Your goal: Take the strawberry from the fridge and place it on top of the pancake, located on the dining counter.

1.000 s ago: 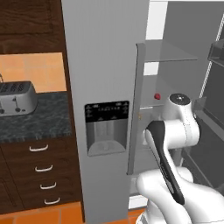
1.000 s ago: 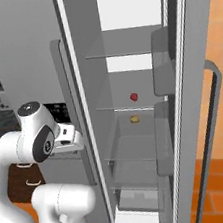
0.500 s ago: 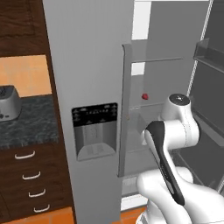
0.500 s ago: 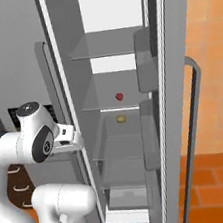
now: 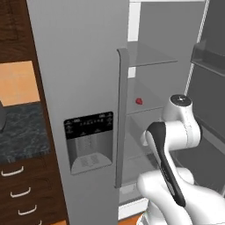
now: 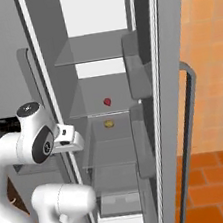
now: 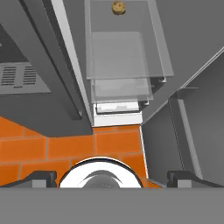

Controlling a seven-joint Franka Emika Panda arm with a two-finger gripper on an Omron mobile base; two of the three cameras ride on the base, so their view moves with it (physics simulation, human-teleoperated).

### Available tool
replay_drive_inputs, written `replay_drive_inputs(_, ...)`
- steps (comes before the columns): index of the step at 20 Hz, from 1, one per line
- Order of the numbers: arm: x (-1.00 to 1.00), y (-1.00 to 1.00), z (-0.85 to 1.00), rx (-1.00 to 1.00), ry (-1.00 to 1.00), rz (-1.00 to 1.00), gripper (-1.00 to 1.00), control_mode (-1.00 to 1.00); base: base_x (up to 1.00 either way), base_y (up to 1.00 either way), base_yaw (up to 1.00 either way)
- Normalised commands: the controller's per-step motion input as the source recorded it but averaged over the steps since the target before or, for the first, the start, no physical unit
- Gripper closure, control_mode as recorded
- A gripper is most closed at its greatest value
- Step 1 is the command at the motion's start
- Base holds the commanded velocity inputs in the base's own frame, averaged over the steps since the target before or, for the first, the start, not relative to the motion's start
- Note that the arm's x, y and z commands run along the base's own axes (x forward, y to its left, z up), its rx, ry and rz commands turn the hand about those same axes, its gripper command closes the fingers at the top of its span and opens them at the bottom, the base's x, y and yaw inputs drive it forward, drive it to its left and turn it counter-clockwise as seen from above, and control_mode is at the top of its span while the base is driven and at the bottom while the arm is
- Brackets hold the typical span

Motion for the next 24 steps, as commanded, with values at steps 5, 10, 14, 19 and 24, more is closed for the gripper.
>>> replay_drive_inputs(5,0.00,0.00,0.00,0.00,0.00,0.00,-1.00,1.00,0.38,-0.25,0.00)
replay_drive_inputs(10,0.00,0.00,0.00,0.00,0.00,0.00,-1.00,1.00,0.07,-0.51,-0.03)
replay_drive_inputs(14,0.00,0.00,0.00,0.00,0.00,0.00,-1.00,1.00,0.15,-0.26,-0.11)
replay_drive_inputs(19,0.00,0.00,0.00,0.00,0.00,0.00,-1.00,1.00,0.14,-0.10,-0.08)
replay_drive_inputs(24,0.00,0.00,0.00,0.00,0.00,0.00,-1.00,1.00,0.22,-0.30,0.00)
